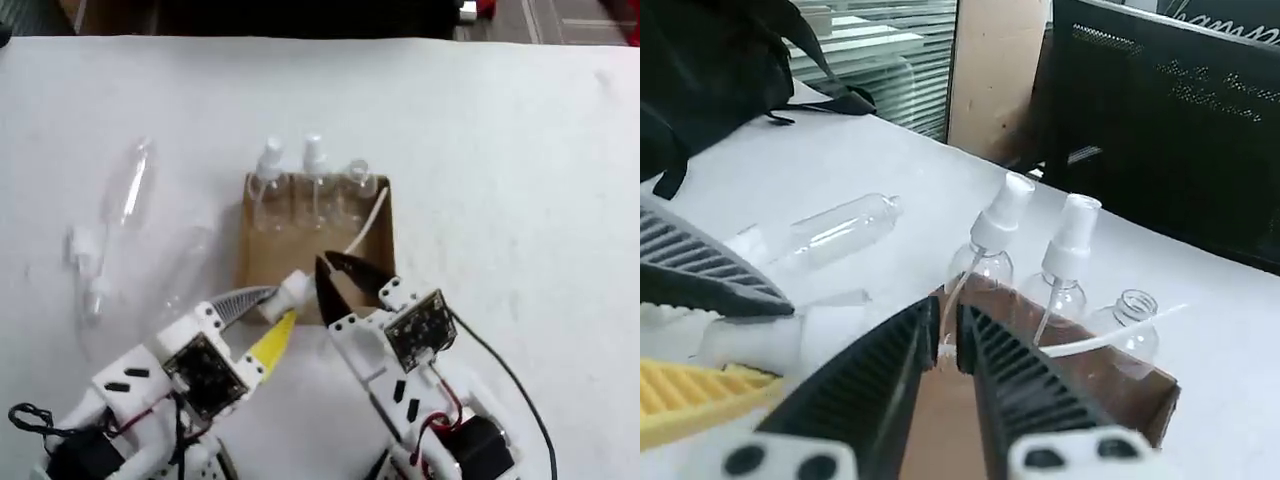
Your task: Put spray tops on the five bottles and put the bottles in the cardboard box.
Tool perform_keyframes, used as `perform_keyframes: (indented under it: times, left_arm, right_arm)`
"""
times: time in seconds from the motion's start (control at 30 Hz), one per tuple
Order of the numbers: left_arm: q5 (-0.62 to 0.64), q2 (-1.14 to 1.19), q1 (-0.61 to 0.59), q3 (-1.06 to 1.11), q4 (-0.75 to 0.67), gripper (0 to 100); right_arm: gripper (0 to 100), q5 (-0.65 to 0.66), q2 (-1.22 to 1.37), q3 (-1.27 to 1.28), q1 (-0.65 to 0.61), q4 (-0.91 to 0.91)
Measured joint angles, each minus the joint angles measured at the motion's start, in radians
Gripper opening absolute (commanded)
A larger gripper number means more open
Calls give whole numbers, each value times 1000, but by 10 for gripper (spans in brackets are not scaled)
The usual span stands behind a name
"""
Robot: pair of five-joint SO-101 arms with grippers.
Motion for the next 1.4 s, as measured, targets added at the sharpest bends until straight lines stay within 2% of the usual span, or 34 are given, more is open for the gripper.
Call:
perform_keyframes:
  times: [0.17,0.37,0.47,0.77,0.93,1.1,1.4]
  left_arm:
    - [-8,-18,-3,-23,-20,23]
    - [-12,-18,92,-25,-21,23]
    - [-12,-20,103,-25,-21,23]
    - [-14,-20,87,-25,-21,23]
    - [-14,-20,109,-21,-21,25]
    - [-64,-17,130,26,-21,24]
    - [-71,-18,150,26,-21,24]
  right_arm:
    - [16,2,0,-106,-2,157]
    - [16,3,0,-107,3,169]
    - [16,3,0,-107,5,169]
    - [16,2,-2,-269,133,319]
    - [16,3,0,-269,129,319]
    - [16,3,0,-269,101,311]
    - [16,3,0,-127,103,158]
